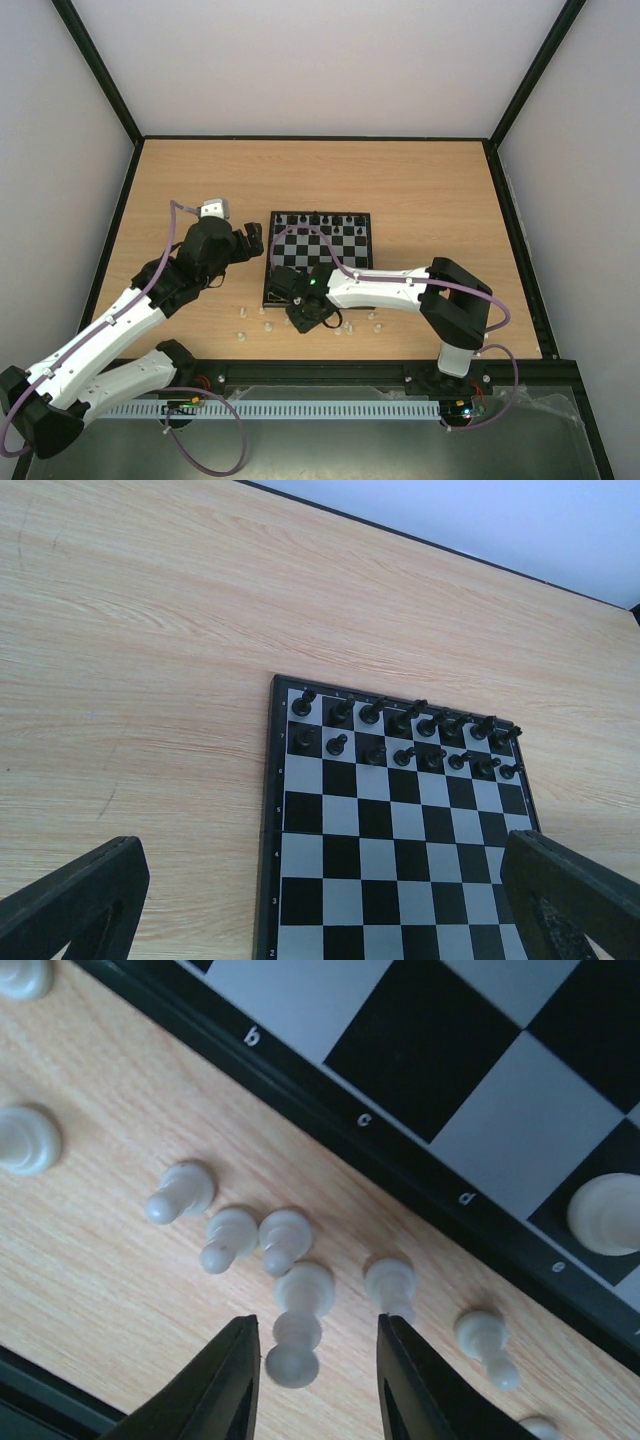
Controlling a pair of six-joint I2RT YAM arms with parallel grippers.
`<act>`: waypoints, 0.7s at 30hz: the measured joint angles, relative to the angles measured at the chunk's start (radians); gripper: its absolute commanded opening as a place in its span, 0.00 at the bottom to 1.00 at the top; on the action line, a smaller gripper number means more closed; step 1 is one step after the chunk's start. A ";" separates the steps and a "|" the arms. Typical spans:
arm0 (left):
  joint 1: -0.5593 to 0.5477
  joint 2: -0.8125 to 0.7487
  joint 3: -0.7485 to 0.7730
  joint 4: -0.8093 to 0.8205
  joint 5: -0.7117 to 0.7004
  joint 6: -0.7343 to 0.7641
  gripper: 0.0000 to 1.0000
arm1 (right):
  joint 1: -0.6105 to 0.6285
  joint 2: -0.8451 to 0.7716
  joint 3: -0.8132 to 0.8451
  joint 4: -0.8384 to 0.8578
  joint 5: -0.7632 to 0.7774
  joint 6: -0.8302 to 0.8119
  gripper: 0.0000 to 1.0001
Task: Set up the chess pieces on the board
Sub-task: Pick up the chess piece at the center of the board.
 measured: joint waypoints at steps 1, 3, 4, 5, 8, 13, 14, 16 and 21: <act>0.000 0.000 0.000 0.000 0.000 0.000 0.99 | -0.005 0.000 0.000 0.000 0.000 -0.002 0.30; 0.000 0.000 0.000 0.000 0.000 0.000 0.99 | -0.013 0.000 -0.001 0.003 0.000 -0.008 0.28; 0.000 0.000 0.000 0.000 0.000 0.000 0.99 | -0.014 0.000 -0.001 0.006 -0.001 -0.011 0.26; 0.000 0.000 0.000 0.000 0.000 0.000 0.99 | -0.015 0.000 -0.001 0.007 -0.001 -0.012 0.25; 0.000 0.000 0.000 0.000 0.000 0.001 1.00 | -0.016 0.000 -0.001 0.012 -0.003 -0.018 0.23; 0.000 0.002 0.000 0.000 0.000 0.001 1.00 | -0.016 0.000 -0.001 0.014 -0.008 -0.019 0.16; 0.000 0.003 0.000 0.000 0.000 0.001 0.99 | -0.016 0.000 -0.002 0.014 -0.010 -0.019 0.16; 0.000 0.007 0.000 0.000 0.000 0.001 1.00 | -0.016 0.000 -0.003 0.014 -0.013 -0.019 0.14; 0.000 0.011 -0.006 0.003 0.002 0.002 1.00 | -0.016 0.000 -0.005 0.014 -0.016 -0.018 0.12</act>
